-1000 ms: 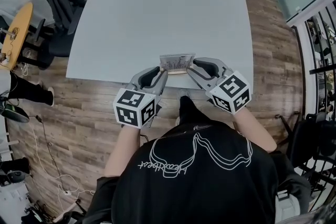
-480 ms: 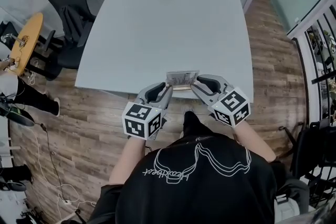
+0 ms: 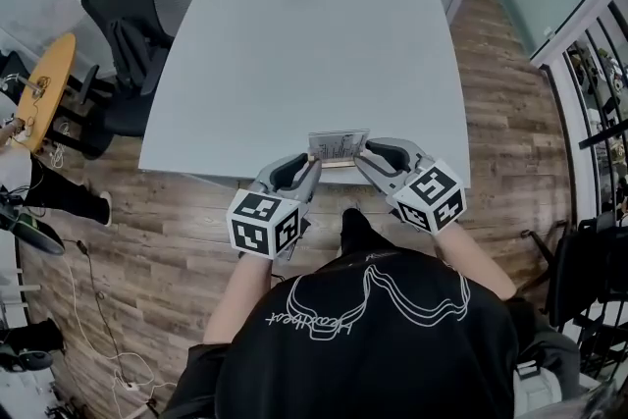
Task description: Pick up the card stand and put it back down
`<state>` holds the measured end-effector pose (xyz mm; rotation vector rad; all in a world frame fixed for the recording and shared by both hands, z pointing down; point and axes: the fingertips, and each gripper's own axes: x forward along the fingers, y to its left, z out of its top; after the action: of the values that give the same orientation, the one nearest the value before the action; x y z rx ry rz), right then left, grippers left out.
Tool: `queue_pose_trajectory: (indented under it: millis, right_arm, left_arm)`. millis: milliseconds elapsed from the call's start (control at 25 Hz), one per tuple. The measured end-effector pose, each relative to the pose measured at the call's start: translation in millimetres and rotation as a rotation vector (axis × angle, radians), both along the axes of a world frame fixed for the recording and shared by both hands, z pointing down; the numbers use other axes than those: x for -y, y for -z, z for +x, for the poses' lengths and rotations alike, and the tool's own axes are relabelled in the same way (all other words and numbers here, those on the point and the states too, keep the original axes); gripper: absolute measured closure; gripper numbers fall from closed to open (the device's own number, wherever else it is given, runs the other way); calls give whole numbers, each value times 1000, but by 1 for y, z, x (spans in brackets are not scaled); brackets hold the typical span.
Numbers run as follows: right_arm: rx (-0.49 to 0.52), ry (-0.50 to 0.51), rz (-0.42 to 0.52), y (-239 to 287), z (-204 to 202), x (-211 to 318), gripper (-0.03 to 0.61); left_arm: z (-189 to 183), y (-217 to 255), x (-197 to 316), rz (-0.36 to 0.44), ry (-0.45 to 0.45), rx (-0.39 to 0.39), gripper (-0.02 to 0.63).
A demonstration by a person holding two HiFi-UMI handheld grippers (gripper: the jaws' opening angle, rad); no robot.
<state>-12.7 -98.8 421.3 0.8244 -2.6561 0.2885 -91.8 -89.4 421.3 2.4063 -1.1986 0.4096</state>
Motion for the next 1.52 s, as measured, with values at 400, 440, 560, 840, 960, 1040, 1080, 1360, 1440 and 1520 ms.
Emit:
queue_pose_trajectory:
  millis: [400,440,560,840,960,1040,1080,1360,1440,1520]
  right_arm:
    - [-19,-17,9,5,6,11,459]
    - [-20,-18,7,4,6,14,459]
    - [-20,-23,3,3,5,24,460]
    - [-39,-27,-10,-7,1,52,462]
    - [-53,-23,-12,-12,1,65,462]
    - [-59,-20,-16,-17,0,75,463]
    - [-61,-19,-18,-20,0,79,463]
    - [-82,-12,-46,-45,-1,108,463]
    - [-95,-6,-55,-55,-3,114,463]
    - [-108,-1,-64,-64,-3,118,463]
  left_arm:
    - [6,3,12,3,-18,-8,515]
    - [6,3,15,3,-19,-8,515]
    - [5,2,24,0,-20,-8,515]
    - [1,-8,51,-18,-19,0,515]
    - [2,-14,64,-30,-24,11,515]
    - [1,-21,73,-41,-23,21,517]
    - [1,-24,78,-47,-22,25,517]
    - [0,-51,106,-92,-25,54,520]
    - [-1,-60,111,-108,-27,61,520]
    - [-1,-70,115,-126,-26,67,520]
